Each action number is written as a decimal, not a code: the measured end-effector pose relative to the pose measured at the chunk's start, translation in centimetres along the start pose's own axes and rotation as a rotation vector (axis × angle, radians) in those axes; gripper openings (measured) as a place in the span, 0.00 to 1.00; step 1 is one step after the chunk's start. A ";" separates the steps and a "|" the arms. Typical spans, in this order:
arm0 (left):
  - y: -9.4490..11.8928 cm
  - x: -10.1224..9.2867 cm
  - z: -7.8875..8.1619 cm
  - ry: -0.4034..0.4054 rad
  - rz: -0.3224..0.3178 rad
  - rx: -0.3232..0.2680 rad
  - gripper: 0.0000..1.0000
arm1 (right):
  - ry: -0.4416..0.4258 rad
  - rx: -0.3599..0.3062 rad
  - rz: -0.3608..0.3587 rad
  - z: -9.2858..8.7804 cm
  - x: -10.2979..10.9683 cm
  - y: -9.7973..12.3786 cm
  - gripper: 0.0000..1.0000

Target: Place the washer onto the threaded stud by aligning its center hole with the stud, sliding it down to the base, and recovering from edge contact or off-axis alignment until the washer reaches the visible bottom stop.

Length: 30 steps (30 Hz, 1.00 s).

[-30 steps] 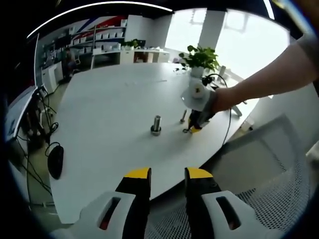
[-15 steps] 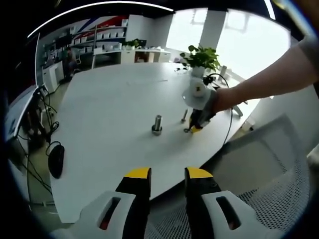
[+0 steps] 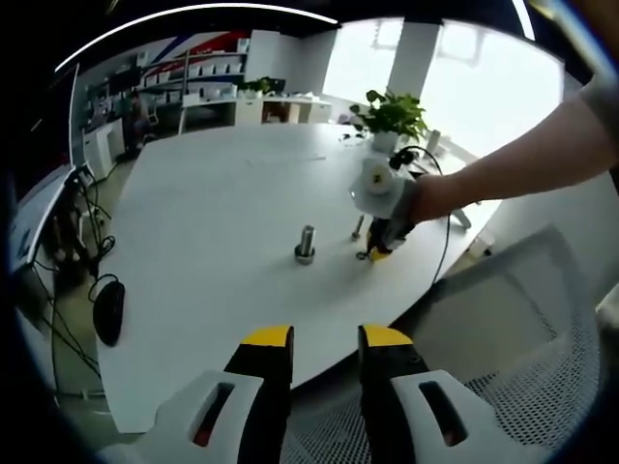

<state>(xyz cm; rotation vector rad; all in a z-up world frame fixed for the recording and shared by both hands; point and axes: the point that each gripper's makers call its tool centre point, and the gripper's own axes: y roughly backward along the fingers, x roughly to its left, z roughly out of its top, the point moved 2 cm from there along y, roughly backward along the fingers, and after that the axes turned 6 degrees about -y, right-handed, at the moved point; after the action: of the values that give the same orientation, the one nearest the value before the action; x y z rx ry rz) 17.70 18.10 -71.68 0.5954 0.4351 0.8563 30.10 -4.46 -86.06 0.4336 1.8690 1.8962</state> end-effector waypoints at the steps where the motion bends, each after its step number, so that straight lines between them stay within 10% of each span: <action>1: 0.0 0.0 0.0 0.002 0.000 0.000 0.24 | 0.000 -0.005 -0.001 0.0 0.0 0.0 0.15; 10: 0.1 -0.1 0.2 -0.004 -0.006 -0.008 0.24 | -0.111 -0.137 0.039 -0.5 -0.4 0.2 0.14; 30: 0.1 -0.2 0.3 -0.007 -0.009 -0.017 0.24 | -0.153 -0.211 -0.015 -0.4 -2.8 3.6 0.14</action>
<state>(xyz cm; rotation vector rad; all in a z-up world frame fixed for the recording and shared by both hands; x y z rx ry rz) 17.69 17.91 -71.39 0.5802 0.4234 0.8479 31.96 -6.18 -82.25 0.4788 1.5520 1.9655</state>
